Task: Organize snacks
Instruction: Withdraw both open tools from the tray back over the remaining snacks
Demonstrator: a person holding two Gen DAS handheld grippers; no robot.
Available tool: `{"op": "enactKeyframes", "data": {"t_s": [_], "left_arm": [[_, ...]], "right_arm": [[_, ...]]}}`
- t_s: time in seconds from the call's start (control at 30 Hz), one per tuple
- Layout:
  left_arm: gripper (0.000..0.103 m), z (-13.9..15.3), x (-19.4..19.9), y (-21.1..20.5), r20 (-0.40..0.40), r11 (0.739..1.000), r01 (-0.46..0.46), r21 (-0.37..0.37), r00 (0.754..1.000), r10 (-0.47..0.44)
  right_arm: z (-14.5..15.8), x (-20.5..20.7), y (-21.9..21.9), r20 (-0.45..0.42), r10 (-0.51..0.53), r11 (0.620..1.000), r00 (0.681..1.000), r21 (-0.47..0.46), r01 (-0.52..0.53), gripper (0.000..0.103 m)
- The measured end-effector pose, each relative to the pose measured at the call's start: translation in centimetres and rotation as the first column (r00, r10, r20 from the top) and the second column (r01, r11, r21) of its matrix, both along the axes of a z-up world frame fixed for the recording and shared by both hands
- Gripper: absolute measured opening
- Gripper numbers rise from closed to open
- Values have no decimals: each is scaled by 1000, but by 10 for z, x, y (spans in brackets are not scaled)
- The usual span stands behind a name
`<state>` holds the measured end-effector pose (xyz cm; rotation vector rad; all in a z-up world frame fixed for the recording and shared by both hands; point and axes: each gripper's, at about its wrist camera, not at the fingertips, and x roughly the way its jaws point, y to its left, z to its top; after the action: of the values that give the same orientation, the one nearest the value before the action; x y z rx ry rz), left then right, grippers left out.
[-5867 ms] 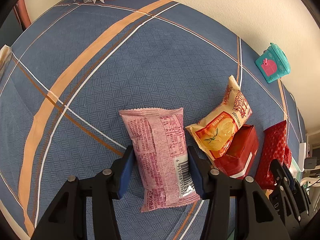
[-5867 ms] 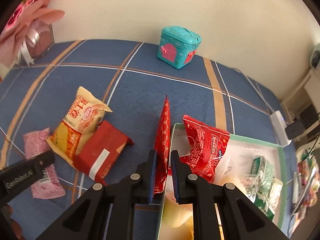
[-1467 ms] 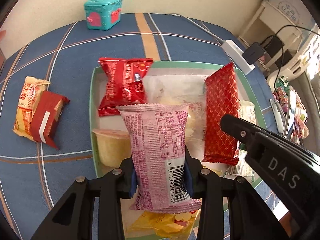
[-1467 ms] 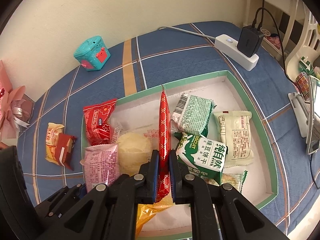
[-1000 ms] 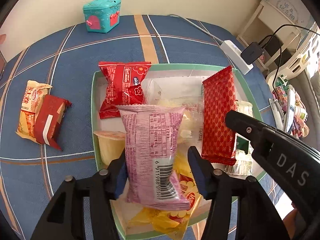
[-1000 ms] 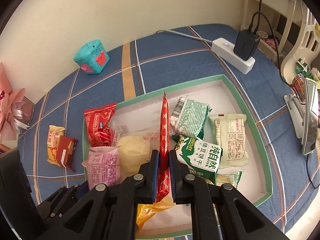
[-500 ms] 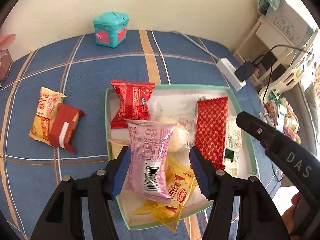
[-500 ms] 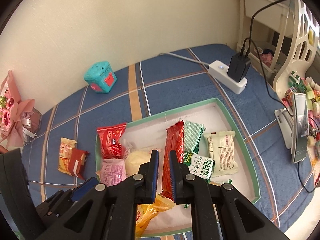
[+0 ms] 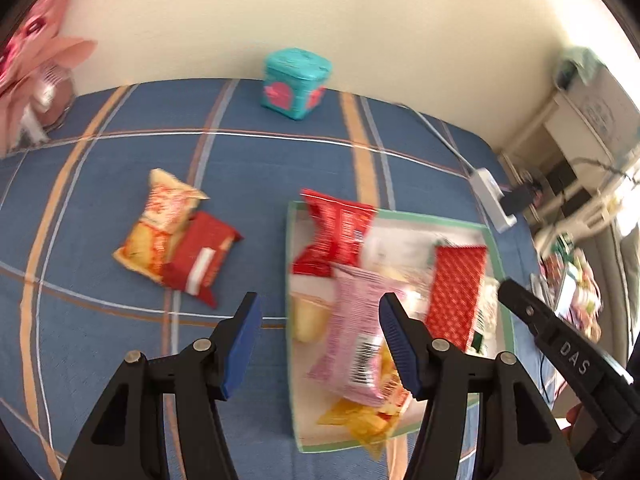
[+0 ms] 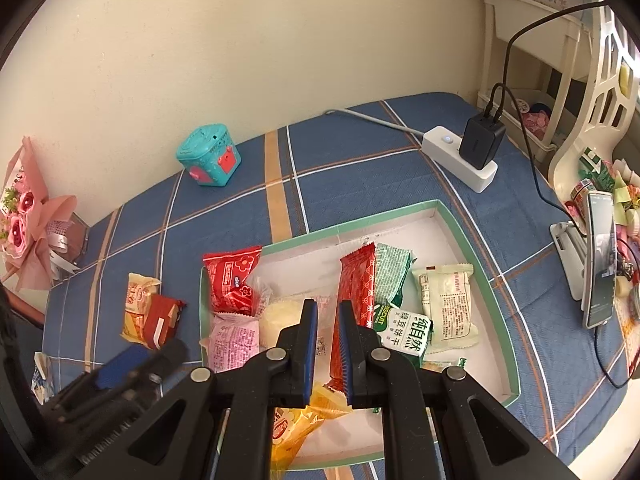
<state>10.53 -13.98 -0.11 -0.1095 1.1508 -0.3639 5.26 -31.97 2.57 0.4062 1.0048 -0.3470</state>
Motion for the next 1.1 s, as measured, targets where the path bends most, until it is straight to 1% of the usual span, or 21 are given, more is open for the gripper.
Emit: {"op": "enactKeyframes", "data": {"t_s": [0.17,0.23,0.33,0.4,0.47,0.5,0.57,0.6,0.63,0.67,0.73,0.8,0.87,0.9,0.97,1.1], "left_arm": [[62,-2,7,32,-5,995,-95,9,995,95],[65,-3,9,42,-3,992,-125,16,992,125],[67,-3,11,58,9,985,-166,45,986,165],[67,-2,13,66,18,980,-188,65,982,187],[67,-1,14,75,30,975,-207,83,978,205],[68,-1,15,77,34,973,-214,89,977,212],[70,0,16,84,40,969,-229,92,973,226],[73,1,16,86,41,968,-234,91,972,232],[75,1,17,88,43,967,-240,90,971,237],[76,1,17,89,46,966,-243,92,970,240],[80,1,17,92,53,964,-244,101,969,240],[82,0,17,92,56,964,-244,106,969,239],[83,0,17,92,57,964,-244,109,969,239],[84,-1,17,92,58,964,-243,111,969,238],[84,-1,16,92,67,963,-242,122,970,236],[87,-2,17,93,78,959,-244,145,969,235]], "right_arm": [[-6,4,5,-22,20,1000,1000,-2,-20,12],[-9,5,8,-32,28,1000,999,-6,-28,12],[-12,7,12,-46,42,999,998,-10,-43,12],[-14,9,15,-58,50,999,997,-12,-51,15],[-16,10,17,-66,55,998,996,-20,-56,25],[-17,11,19,-70,57,998,996,-24,-59,28],[-17,12,22,-74,67,997,995,-31,-70,40],[-18,12,23,-74,72,997,995,-32,-75,45],[-18,13,24,-75,78,996,994,-35,-81,55],[-18,13,26,-75,83,996,994,-39,-86,62],[-18,15,29,-80,92,994,993,-48,-96,64],[-19,17,32,-87,102,993,991,-57,-107,70],[-21,18,35,-97,108,991,989,-72,-115,79],[-21,19,36,-100,110,990,989,-79,-118,80],[-21,19,37,-104,113,989,988,-87,-122,88],[-21,21,39,-107,121,986,987,-101,-132,93]]}}
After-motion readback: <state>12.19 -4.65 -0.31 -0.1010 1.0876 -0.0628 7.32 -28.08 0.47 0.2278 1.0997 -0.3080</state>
